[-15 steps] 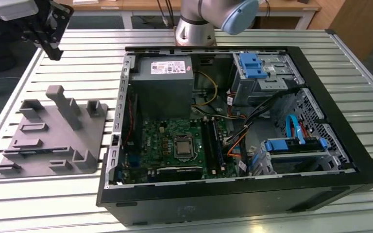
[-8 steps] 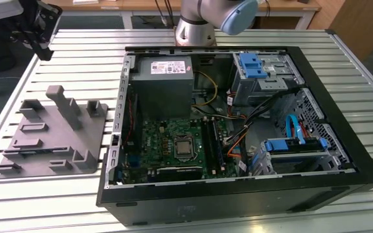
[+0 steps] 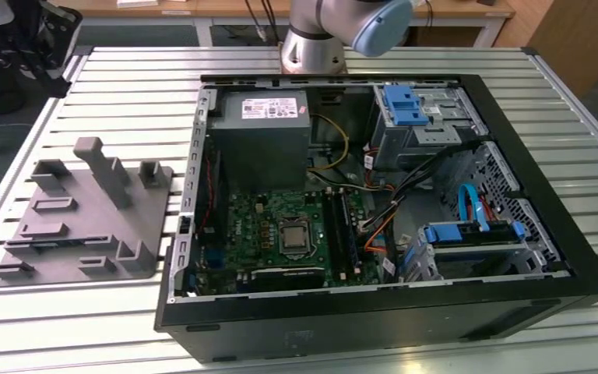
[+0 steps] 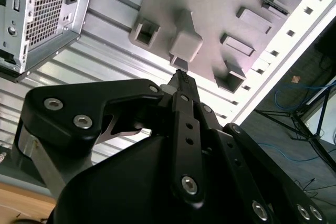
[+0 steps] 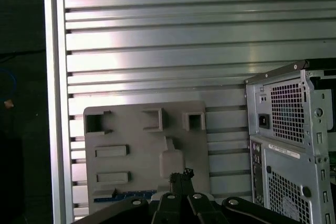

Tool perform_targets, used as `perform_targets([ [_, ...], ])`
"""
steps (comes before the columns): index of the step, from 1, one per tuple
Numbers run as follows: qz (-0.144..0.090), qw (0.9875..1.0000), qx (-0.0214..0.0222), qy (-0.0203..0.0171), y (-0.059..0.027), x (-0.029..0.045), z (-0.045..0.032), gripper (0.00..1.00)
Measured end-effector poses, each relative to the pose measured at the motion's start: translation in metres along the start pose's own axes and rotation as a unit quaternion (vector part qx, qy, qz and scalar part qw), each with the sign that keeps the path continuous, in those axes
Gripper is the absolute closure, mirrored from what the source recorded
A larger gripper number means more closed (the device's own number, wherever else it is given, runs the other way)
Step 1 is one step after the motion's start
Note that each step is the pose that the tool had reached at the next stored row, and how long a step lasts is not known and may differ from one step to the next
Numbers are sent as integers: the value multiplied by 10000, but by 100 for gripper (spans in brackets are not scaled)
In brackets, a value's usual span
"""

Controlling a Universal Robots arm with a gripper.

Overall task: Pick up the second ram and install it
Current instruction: 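Reach for the second ram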

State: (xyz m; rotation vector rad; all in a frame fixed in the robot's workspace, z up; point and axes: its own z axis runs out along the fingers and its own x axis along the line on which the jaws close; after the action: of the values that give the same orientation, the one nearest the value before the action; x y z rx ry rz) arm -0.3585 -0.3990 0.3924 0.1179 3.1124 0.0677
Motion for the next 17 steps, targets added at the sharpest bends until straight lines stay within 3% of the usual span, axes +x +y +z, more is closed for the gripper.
perform_targets([
  [11, 0, 10000, 0, 0, -21, 271, -1, 90],
  [17, 1, 10000, 1, 1, -35, 459, 1, 90],
])
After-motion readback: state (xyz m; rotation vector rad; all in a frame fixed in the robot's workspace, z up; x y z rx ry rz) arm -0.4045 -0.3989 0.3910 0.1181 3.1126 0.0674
